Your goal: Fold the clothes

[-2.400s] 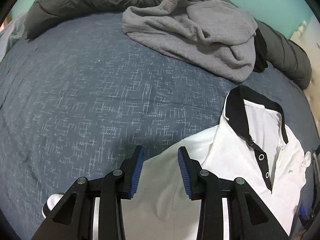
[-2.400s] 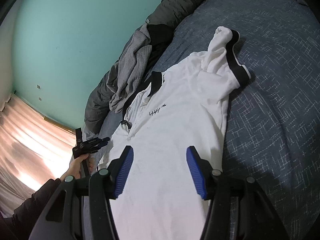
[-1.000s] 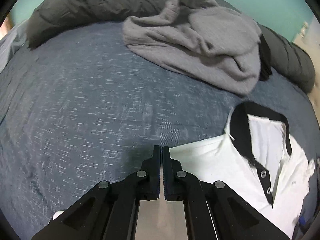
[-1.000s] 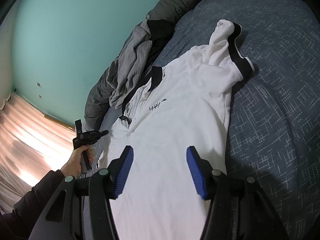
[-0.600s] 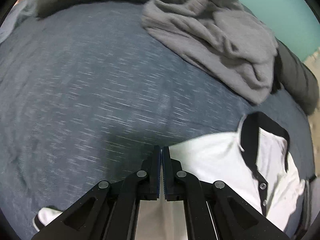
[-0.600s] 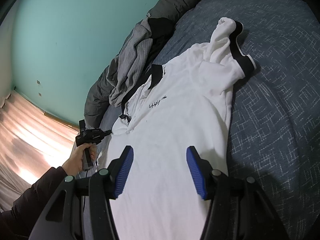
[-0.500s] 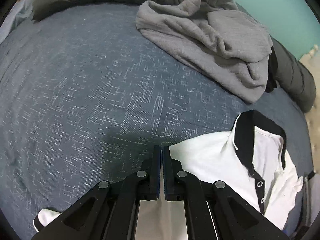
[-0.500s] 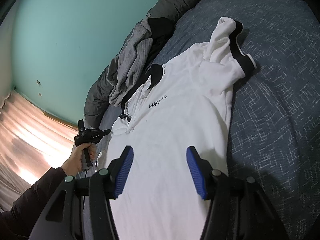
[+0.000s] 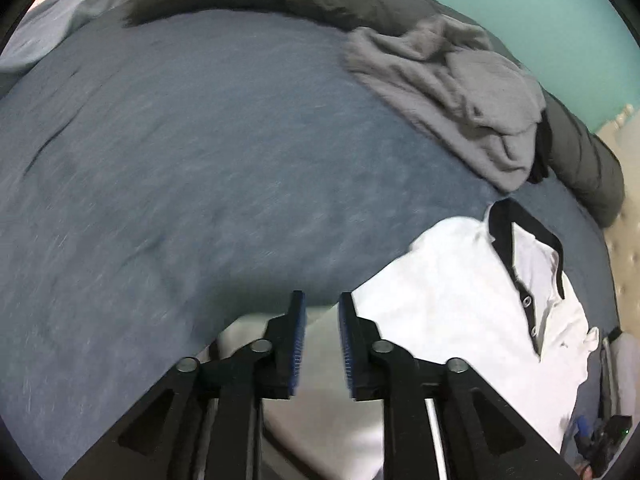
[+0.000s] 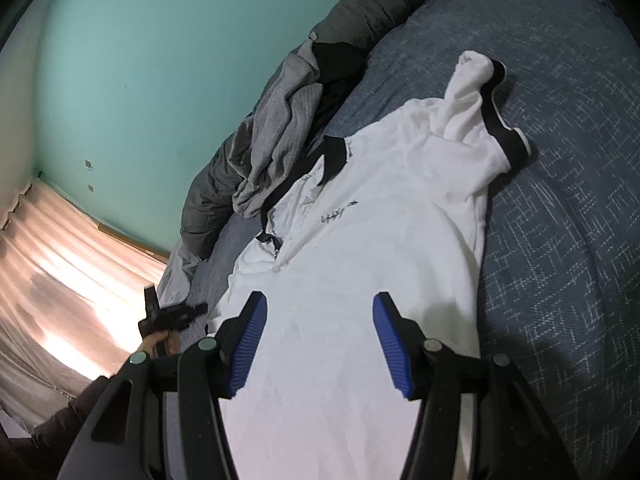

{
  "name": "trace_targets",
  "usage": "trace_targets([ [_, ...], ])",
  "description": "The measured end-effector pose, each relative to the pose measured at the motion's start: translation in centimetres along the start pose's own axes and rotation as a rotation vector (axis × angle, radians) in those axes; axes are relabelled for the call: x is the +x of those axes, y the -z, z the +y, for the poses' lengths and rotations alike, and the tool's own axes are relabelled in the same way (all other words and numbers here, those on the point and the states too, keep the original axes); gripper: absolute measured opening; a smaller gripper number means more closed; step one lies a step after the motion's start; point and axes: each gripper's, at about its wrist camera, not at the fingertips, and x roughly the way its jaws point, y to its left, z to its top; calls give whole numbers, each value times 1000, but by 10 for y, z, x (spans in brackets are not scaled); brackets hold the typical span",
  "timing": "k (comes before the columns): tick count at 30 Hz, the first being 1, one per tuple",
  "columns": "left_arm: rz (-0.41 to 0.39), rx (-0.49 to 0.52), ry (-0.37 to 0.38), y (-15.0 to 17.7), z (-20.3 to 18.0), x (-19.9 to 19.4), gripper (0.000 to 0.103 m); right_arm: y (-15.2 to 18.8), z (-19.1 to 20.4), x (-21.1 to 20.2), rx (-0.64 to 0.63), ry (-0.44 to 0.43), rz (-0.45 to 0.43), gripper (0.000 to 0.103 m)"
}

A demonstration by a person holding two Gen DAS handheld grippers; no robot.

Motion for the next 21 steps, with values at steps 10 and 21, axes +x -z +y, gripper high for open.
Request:
trace_targets([
  [10, -7, -107, 11, 24, 47, -8, 25, 0, 10, -2, -19, -18, -6, 56],
  [21, -50, -118, 39, 17, 41, -3, 3, 0, 3, 1, -8, -4, 0, 56],
])
